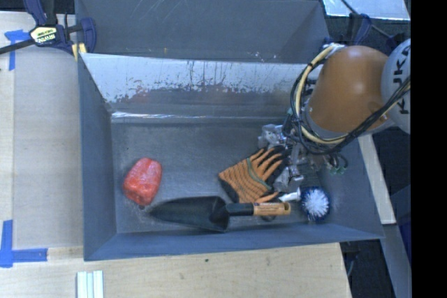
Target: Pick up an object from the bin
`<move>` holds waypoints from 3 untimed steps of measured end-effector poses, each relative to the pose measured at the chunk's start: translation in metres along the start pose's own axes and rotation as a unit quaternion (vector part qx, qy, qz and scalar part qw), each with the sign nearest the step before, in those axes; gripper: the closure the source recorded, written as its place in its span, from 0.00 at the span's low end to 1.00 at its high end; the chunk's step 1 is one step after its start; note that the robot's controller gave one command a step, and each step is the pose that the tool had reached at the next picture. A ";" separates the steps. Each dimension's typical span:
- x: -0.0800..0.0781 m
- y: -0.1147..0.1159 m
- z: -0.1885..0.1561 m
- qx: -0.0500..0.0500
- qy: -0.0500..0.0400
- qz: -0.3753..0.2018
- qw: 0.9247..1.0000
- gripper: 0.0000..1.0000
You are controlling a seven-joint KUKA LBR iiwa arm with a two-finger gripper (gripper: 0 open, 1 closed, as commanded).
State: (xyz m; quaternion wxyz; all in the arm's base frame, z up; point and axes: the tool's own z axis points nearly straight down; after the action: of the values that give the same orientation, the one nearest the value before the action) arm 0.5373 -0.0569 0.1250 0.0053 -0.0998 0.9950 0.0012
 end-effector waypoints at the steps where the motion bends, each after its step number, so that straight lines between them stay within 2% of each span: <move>1: 0.004 0.062 0.025 -0.001 0.003 -0.029 1.000 0.00; 2: 0.038 0.021 0.048 0.004 -0.018 -0.082 0.996 0.00; 3: 0.056 -0.027 0.051 -0.003 -0.007 -0.063 0.998 1.00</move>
Offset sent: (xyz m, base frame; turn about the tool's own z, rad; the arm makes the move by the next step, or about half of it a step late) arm -0.0506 0.0118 -0.0550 -0.1654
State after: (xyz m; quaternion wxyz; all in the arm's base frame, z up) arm 0.4882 -0.0943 0.0736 0.0122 -0.1620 0.9867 0.0044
